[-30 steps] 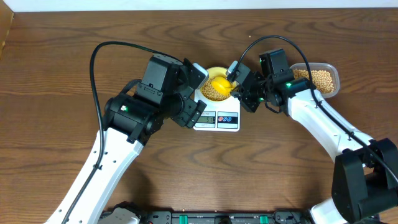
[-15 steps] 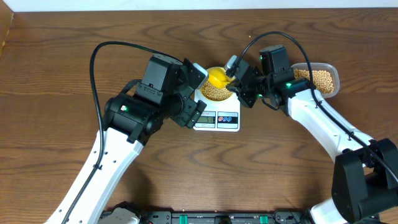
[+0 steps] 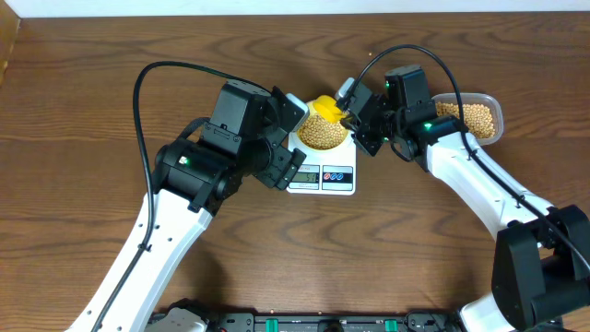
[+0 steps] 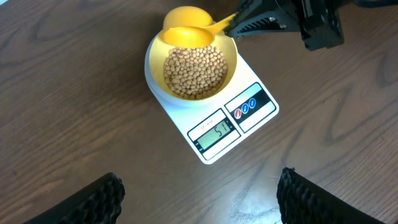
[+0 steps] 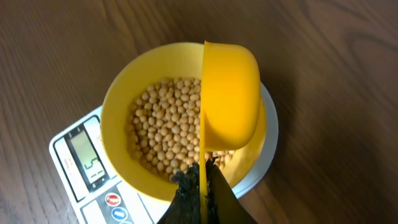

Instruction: Scoop item into bowl and weigh 50g on scale

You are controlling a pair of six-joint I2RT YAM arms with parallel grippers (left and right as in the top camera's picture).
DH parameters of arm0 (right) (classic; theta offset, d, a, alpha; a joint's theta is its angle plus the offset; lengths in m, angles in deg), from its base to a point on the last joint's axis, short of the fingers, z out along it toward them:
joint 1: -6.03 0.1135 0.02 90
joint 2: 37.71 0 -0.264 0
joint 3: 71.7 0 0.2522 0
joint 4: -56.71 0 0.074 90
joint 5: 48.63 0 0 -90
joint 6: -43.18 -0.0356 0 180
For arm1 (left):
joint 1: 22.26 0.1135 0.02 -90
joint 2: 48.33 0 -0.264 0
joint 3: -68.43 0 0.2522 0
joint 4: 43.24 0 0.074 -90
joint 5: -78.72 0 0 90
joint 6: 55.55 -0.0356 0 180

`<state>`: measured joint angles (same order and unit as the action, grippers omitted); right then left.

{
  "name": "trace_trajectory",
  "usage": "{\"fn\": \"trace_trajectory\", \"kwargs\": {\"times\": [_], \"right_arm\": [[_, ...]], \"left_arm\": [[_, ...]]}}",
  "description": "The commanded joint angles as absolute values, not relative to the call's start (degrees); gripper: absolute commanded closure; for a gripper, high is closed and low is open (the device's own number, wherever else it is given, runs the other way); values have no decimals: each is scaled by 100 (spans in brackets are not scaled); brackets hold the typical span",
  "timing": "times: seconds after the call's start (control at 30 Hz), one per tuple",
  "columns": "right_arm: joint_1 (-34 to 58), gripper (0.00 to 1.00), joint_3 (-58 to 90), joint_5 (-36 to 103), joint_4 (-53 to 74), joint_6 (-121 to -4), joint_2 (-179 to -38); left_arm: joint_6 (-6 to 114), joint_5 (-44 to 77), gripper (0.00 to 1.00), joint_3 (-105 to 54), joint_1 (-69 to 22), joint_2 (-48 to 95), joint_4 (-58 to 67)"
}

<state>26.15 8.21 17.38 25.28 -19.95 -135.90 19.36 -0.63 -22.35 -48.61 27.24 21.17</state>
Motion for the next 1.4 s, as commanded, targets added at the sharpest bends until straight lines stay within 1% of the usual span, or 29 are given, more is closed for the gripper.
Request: {"fn": "trace_trajectory", "kwargs": {"times": [0.0,0.53,0.77,1.1,1.37], "right_arm": [[2676,99,880,1788,2425,-1995,-13533],[2676,99,873,1777,2062,-1997,-13533],[2676,99,873,1353,1997,-1999,-13533],[2742,99,873,1294,1761,-1999,-13533],[2827,99,873,905,1833,-1999,-13533]], "left_arm": [[1884,7,19,-2281,-4837,2728,2126],[1884,7,19,-2281,-4837,2728,2126],[1884,7,19,-2281,-4837,2728,2126],[1884,7,19,-2281,-4837,2728,2126],[1884,7,19,-2281,-4837,2728,2126]]}}
